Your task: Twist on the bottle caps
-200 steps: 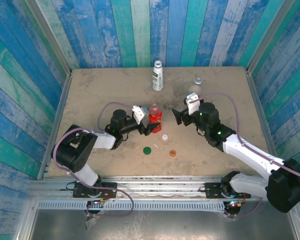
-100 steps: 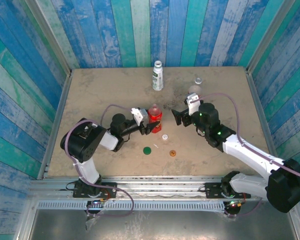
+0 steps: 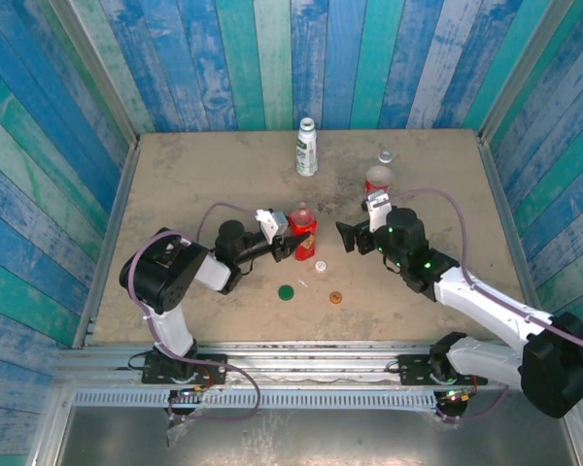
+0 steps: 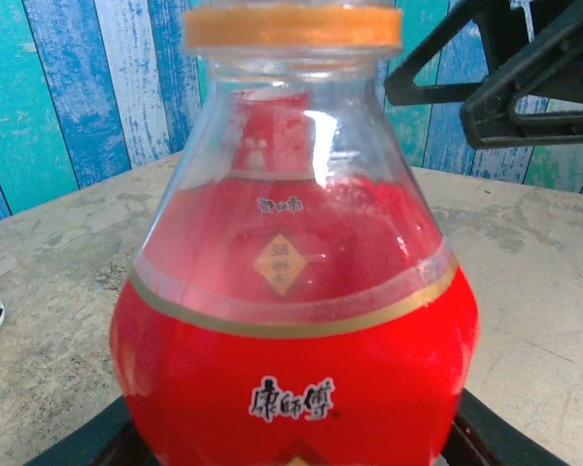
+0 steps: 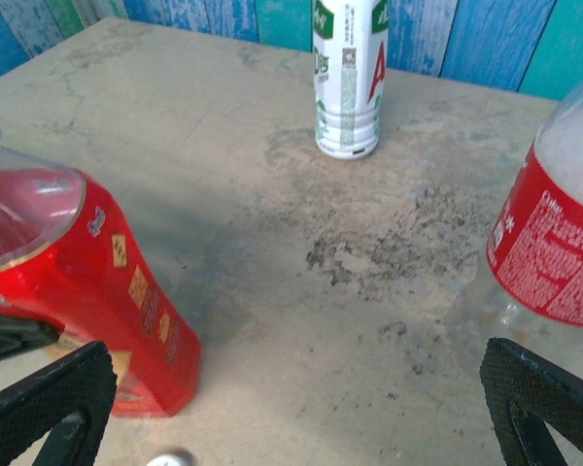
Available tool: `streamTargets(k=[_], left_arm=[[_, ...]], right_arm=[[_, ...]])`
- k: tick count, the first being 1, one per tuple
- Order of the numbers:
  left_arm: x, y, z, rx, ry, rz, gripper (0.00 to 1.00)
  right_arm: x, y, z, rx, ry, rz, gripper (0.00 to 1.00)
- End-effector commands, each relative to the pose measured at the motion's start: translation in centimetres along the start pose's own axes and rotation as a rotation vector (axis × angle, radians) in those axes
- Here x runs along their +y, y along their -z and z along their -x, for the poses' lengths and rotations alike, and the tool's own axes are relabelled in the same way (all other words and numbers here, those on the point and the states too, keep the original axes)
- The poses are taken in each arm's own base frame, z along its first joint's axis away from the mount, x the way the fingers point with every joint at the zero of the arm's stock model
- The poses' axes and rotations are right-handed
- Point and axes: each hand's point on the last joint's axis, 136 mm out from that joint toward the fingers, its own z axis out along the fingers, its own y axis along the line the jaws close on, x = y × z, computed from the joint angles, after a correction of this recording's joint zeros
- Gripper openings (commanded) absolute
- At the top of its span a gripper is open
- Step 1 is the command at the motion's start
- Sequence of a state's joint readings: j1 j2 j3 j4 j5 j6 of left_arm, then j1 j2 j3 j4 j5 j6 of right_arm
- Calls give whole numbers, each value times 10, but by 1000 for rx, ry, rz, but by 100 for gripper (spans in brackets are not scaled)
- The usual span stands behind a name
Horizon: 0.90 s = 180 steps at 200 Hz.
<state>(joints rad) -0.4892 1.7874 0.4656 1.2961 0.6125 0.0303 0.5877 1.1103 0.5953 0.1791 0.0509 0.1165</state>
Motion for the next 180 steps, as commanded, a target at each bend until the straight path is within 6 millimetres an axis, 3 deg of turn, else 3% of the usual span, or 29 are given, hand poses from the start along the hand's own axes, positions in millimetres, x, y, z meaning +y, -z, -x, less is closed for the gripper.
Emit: streamTargets(k=[1, 38, 43, 64, 116, 151, 180], left_arm=[[1, -6, 0, 15, 7, -14, 48], [-2, -2, 2, 5, -11, -16, 50], [-3, -2, 3, 6, -12, -20, 51], [-5, -2, 4, 0, -16, -29, 52], [-10, 1, 7, -22, -16, -50, 54], [-9, 0, 4, -4, -24, -48, 54], [-11, 1, 3, 0, -36, -53, 54]], right_arm=[[9, 6, -17, 66, -21, 51, 100], [14, 15, -42, 172, -28, 89, 100], [25, 18, -47, 188, -15, 119, 100], [36, 24, -62, 235, -2, 131, 99], [49, 28, -88, 287, -13, 127, 98], [55, 31, -107, 352, 18, 115, 91], [61, 33, -125, 429, 49, 86, 78]])
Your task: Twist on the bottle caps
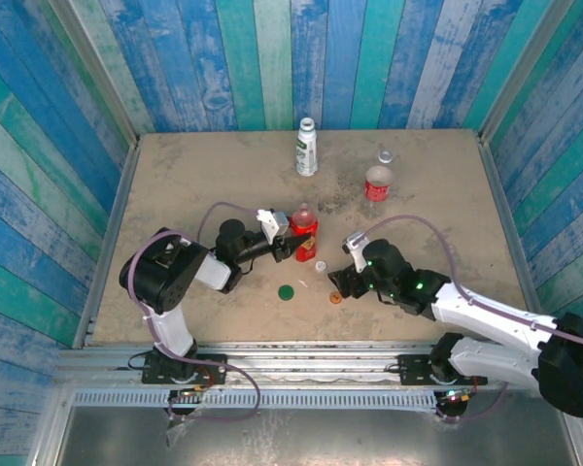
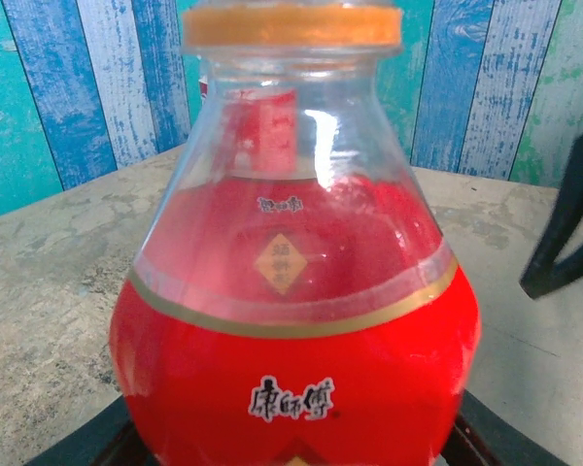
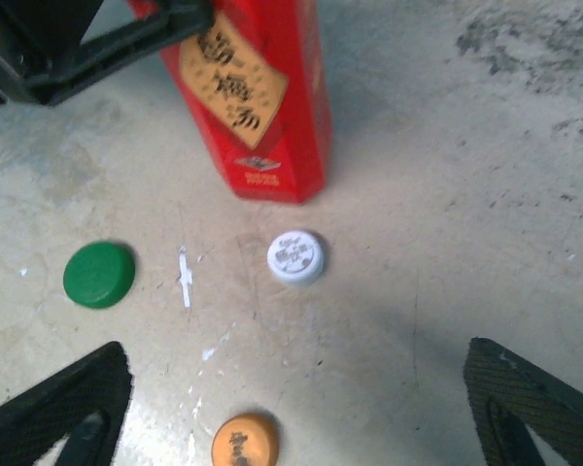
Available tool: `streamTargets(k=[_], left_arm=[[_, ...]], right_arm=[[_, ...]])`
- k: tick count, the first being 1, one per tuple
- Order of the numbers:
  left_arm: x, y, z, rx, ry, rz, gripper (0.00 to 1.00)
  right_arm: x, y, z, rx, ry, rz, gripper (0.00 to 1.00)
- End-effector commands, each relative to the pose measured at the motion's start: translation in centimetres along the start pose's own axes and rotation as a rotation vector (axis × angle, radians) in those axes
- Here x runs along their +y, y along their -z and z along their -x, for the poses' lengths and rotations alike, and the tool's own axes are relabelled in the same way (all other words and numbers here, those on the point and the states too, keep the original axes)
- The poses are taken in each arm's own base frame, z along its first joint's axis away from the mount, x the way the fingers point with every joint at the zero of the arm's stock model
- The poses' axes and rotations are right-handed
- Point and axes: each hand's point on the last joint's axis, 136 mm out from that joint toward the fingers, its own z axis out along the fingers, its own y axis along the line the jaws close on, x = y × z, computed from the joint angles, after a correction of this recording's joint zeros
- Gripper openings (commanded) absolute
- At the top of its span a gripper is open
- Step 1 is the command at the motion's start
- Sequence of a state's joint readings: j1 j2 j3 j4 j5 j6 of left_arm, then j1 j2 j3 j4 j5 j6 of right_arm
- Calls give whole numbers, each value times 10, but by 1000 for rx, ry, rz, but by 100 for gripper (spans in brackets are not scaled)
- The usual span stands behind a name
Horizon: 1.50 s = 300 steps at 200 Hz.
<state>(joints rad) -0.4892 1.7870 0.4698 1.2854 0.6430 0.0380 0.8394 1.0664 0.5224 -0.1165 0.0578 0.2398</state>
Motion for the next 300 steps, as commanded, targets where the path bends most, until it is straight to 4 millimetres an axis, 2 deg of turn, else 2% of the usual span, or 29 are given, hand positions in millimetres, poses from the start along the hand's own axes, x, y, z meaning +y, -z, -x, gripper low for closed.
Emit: streamTargets(k=[1, 26, 70, 106, 226, 300], left_arm=[[-7, 2, 3, -3, -32, -24, 54], [-9, 1, 1, 7, -36, -45, 54], [-10, 2, 0, 7, -39, -44, 54], [-10, 2, 0, 12, -37, -44, 54], [-10, 1, -2, 22, -37, -48, 54], [-13, 1, -2, 24, -40, -69, 54]], right_arm=[[-2, -3, -21, 91, -3, -60, 77], [6, -11, -40, 182, 5, -94, 66], [25, -27, -55, 260, 26, -120, 60], [25, -34, -64, 294, 27, -137, 56], [22, -43, -75, 337, 9, -162, 39], [23, -41, -71, 325, 15, -161, 29]])
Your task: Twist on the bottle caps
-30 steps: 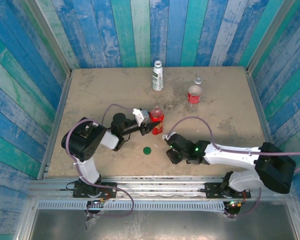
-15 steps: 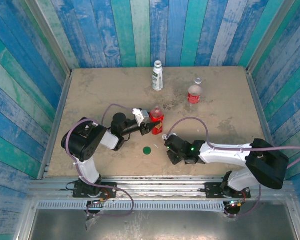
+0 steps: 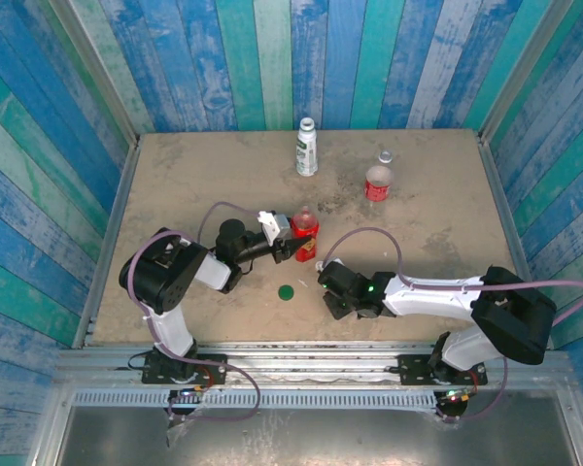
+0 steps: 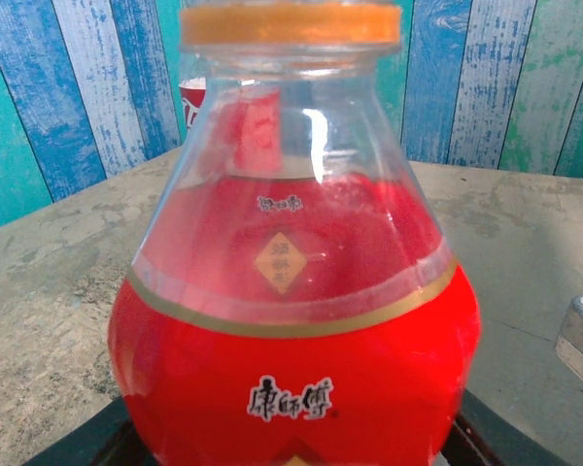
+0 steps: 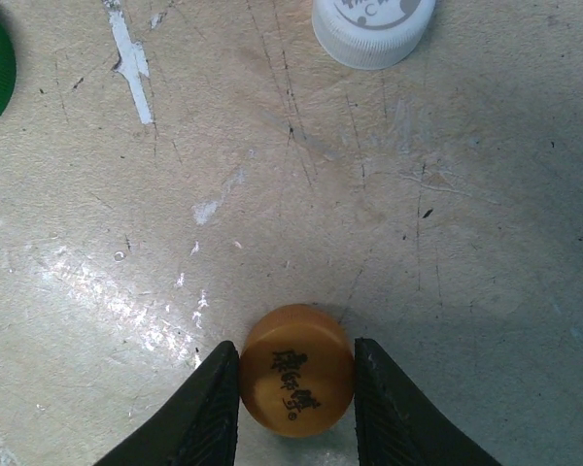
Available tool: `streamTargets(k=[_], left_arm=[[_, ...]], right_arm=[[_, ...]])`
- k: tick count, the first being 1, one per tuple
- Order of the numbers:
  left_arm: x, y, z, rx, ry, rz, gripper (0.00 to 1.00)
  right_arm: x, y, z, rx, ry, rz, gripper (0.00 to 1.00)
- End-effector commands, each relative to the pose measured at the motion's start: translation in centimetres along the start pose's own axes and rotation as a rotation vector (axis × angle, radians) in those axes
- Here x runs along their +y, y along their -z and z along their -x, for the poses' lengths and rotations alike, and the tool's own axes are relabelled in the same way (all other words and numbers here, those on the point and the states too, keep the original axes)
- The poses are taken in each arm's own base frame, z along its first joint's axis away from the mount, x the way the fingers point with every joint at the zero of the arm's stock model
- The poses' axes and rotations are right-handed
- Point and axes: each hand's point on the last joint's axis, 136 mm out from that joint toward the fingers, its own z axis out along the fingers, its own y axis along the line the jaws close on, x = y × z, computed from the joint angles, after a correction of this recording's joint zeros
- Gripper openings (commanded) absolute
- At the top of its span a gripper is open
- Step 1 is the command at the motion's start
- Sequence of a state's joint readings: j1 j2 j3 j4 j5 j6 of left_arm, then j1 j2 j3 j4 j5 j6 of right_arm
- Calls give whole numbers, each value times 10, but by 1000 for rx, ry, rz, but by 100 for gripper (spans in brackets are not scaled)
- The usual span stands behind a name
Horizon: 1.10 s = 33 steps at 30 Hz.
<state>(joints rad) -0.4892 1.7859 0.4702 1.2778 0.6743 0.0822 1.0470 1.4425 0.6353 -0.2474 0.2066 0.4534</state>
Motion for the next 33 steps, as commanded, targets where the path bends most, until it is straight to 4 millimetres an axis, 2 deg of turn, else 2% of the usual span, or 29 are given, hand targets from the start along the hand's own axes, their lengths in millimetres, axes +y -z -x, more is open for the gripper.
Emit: streamTargets(k=[1, 8, 17, 25, 33], left_arm=[[-8, 1, -1, 20, 1, -37, 54], [-9, 1, -1, 23, -2, -48, 54], [-13, 1, -2, 23, -1, -68, 54], [-14, 1, 0, -3, 34, -72, 53], [-15, 0, -2, 3, 45, -82, 52]], right_arm=[[0, 5, 5, -12, 4, -15, 29], [0, 7, 7, -12, 9, -18, 30], [-3, 30, 25, -31, 28, -34, 31], [0, 64, 55, -52, 39, 29, 33], [1, 96, 95, -91, 58, 89, 33]])
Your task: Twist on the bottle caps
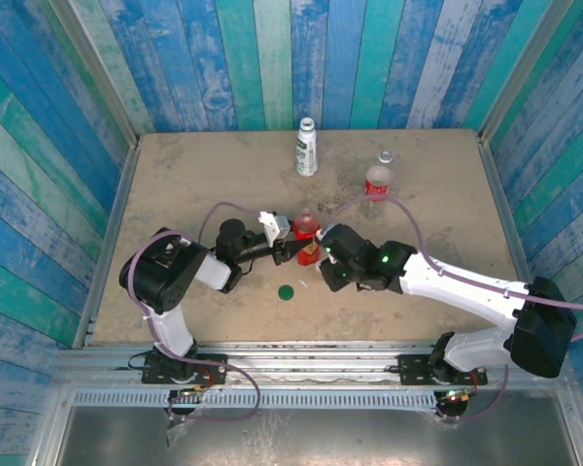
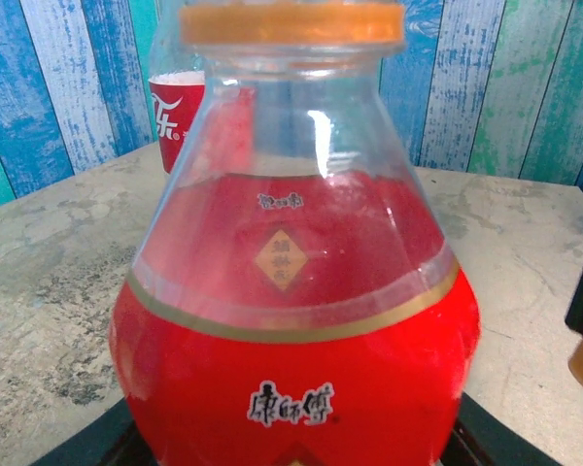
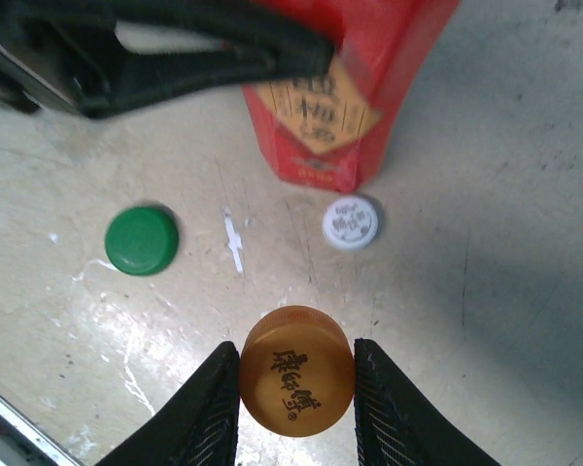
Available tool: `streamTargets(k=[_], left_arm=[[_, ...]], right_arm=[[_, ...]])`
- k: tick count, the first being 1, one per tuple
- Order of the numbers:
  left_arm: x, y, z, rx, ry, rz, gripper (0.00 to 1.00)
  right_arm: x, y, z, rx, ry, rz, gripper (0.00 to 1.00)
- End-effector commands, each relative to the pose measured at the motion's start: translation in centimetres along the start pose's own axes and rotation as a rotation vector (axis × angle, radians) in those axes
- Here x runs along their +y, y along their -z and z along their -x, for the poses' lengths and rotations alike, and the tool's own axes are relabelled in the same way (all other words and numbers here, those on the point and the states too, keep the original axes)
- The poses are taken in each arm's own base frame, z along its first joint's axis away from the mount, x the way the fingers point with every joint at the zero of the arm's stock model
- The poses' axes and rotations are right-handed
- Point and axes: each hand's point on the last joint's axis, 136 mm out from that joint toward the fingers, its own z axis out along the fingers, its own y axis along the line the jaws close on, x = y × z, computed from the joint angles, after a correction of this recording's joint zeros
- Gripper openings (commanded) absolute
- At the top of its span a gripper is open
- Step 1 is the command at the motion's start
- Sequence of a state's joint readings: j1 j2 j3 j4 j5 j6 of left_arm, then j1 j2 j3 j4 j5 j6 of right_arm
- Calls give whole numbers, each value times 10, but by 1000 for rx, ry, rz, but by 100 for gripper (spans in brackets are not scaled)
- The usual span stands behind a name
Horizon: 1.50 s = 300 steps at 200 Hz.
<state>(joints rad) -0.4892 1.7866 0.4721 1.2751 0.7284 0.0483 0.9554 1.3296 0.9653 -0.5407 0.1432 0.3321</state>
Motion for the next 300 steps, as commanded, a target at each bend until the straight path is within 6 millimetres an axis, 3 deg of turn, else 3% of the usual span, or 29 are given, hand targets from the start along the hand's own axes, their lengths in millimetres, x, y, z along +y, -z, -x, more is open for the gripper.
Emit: streamTargets(k=[1, 98, 139, 225, 300], left_arm=[[-6, 0, -4, 13, 9, -29, 52], [-6, -1, -8, 36, 4, -34, 52], [-7, -1, -10, 47, -1, -42, 52], [-9, -5, -17, 66, 19, -77, 48], [-10, -5, -18, 74, 11, -82, 49]], right_arm=[[0, 15, 11, 22, 46, 26, 33], [2, 52, 103, -113, 164, 54, 34], [5, 49, 124, -129, 194, 70, 34], [-11, 31, 131, -87, 213, 20, 34], [-7, 22, 121, 26, 221, 43, 34]])
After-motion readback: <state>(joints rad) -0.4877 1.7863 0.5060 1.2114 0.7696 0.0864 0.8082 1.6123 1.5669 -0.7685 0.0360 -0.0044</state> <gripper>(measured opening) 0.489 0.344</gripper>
